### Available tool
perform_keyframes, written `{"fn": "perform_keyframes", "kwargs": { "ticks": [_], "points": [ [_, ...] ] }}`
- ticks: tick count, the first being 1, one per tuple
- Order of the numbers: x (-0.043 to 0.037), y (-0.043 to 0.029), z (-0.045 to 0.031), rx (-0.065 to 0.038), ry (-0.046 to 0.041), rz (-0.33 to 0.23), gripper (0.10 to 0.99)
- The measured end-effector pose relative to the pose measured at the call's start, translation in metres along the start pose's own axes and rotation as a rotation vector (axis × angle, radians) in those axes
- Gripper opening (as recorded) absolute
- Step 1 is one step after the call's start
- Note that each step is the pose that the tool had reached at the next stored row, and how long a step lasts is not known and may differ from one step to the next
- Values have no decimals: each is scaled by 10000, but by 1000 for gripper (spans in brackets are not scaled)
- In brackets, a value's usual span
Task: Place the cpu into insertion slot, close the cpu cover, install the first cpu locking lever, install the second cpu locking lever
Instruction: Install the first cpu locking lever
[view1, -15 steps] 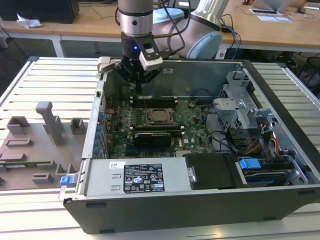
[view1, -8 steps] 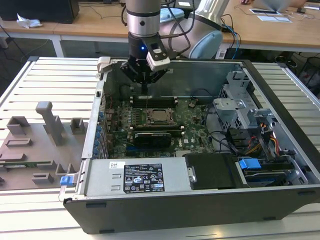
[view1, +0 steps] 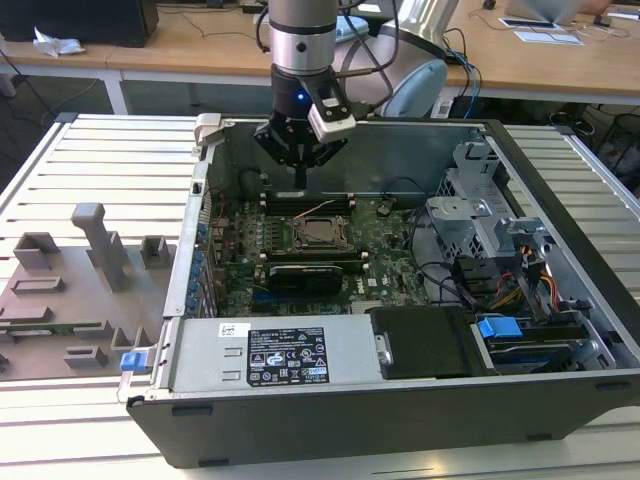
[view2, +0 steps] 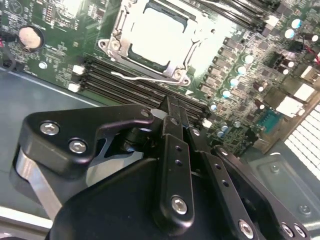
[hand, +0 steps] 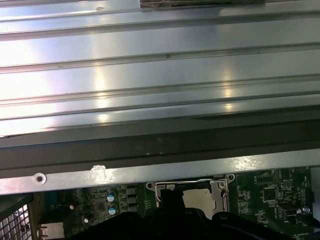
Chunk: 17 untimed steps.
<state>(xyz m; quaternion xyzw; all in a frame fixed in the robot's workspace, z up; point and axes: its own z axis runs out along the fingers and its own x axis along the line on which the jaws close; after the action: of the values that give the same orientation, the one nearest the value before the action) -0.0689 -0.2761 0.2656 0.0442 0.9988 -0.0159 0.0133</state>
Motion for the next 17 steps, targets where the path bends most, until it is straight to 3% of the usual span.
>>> {"fn": "perform_keyframes", "kwargs": {
  "ticks": [17],
  "points": [
    [-15, 5, 119, -1, 6, 0, 106]
  ]
}}
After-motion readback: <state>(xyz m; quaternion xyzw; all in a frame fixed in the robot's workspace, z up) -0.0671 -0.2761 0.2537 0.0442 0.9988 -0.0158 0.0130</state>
